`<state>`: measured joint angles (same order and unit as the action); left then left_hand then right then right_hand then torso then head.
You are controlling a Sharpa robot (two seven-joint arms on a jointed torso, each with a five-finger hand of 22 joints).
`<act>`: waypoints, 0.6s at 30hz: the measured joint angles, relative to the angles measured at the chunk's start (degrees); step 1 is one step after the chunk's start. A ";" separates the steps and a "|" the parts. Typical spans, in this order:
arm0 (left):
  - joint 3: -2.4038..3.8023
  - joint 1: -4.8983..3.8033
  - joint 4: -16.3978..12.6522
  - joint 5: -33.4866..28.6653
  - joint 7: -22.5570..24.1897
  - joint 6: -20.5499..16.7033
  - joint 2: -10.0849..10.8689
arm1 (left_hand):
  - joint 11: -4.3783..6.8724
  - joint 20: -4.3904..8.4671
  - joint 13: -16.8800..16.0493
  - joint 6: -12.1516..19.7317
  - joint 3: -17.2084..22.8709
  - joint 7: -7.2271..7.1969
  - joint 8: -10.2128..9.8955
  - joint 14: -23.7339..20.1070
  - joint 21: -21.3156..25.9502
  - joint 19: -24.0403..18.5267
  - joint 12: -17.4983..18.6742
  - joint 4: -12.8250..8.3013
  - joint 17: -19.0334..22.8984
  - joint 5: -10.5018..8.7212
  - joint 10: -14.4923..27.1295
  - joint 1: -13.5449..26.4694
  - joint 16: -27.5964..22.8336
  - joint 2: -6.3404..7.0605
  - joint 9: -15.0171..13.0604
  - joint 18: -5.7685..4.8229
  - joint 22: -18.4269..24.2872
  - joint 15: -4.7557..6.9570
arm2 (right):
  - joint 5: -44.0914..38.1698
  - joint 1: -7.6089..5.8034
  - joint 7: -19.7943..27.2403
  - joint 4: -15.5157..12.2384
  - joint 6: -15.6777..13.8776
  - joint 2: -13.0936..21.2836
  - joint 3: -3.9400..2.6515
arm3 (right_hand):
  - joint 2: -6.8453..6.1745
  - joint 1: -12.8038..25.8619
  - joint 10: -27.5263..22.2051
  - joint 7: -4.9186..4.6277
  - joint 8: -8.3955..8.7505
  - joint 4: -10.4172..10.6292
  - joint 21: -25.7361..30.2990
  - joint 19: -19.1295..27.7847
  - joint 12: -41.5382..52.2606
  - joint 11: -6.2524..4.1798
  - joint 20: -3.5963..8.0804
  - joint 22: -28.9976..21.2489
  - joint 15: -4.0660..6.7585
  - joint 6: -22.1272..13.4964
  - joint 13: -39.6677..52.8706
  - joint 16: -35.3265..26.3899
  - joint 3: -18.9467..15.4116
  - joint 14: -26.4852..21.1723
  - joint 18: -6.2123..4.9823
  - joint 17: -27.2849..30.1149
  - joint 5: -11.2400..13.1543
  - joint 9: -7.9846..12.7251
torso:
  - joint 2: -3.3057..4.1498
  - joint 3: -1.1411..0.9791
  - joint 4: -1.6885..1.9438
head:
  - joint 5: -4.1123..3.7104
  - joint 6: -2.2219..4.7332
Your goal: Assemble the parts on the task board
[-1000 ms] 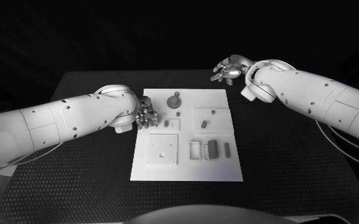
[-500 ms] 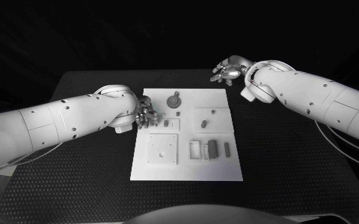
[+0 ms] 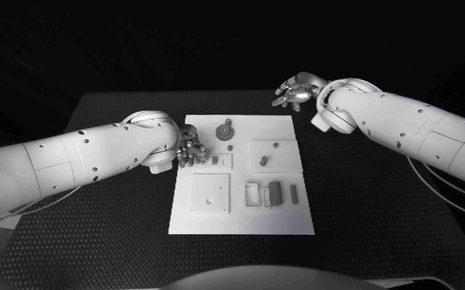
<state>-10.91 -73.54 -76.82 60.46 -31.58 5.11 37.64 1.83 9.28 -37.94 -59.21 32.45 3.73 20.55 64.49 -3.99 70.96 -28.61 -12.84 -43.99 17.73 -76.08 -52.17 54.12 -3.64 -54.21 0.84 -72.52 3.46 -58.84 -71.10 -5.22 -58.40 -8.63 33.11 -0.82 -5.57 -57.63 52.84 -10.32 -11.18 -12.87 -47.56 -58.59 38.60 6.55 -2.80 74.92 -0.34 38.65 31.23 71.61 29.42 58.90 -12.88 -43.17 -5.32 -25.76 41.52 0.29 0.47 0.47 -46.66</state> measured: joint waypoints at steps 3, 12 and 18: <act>0.01 0.00 -0.36 0.14 -0.04 -0.24 0.32 | 0.00 0.00 0.00 0.00 0.00 0.00 -0.15 0.00 0.00 0.00 0.00 0.00 0.00 0.00 0.00 0.00 0.00 0.00 0.00 0.00 0.00 0.00 | 0.00 0.00 0.00 0.04 0.00 0.00 0.00 | 0.00 0.00 0.00 0.00 0.00 0.00 0.00 0.00 0.00 0.00 0.00 0.00 0.00 0.00 0.00 0.00 0.00 0.00 0.00 0.01 0.00 0.00 | -0.01 -0.02 -0.01 | 0.04 -0.01; 0.05 -0.01 -0.59 0.42 -0.25 -0.50 0.46 | -0.09 -0.09 0.00 -0.16 -0.01 -0.16 -0.18 0.21 0.00 -0.08 0.00 -0.01 0.00 -0.05 -0.10 0.00 0.00 0.00 -0.07 0.00 -0.05 0.21 | 0.00 0.00 0.00 0.06 0.03 0.05 0.00 | 0.00 0.00 0.01 0.02 0.00 0.00 0.00 0.01 0.00 0.00 -0.01 0.00 0.00 0.01 0.01 0.00 0.00 0.00 0.00 0.05 0.00 -0.01 | -0.01 -0.02 0.00 | 0.08 -0.02; 0.00 -0.01 -0.51 0.49 -0.40 -0.46 0.45 | -0.09 -0.10 0.00 -0.16 -0.08 -0.16 -0.09 0.21 0.00 -0.08 0.00 -0.08 0.00 -0.11 -0.11 0.00 0.00 0.00 -0.06 0.00 -0.05 0.21 | 0.00 0.01 -0.01 0.07 0.06 0.04 0.00 | 0.00 0.00 0.01 0.08 0.00 0.00 0.00 0.01 0.00 -0.01 -0.01 -0.01 0.00 0.07 -0.01 0.17 0.00 0.00 0.00 0.05 0.00 -0.01 | -0.02 -0.02 0.01 | 0.20 -0.12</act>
<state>-10.91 -73.55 -77.32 60.95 -31.97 4.64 38.09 1.74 9.18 -37.94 -59.37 32.37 3.57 20.46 64.70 -3.99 70.88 -28.61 -12.92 -43.99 17.63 -76.18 -52.17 54.12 -3.63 -54.27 0.84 -72.57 3.67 -58.84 -71.09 -5.23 -58.33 -8.57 33.14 -0.82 -5.57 -57.63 52.84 -10.24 -11.18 -12.87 -47.56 -58.57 38.60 6.54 -2.82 74.91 -0.34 38.72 31.21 71.78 29.42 58.90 -12.88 -43.12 -5.32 -25.77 41.50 0.27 0.48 0.68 -46.77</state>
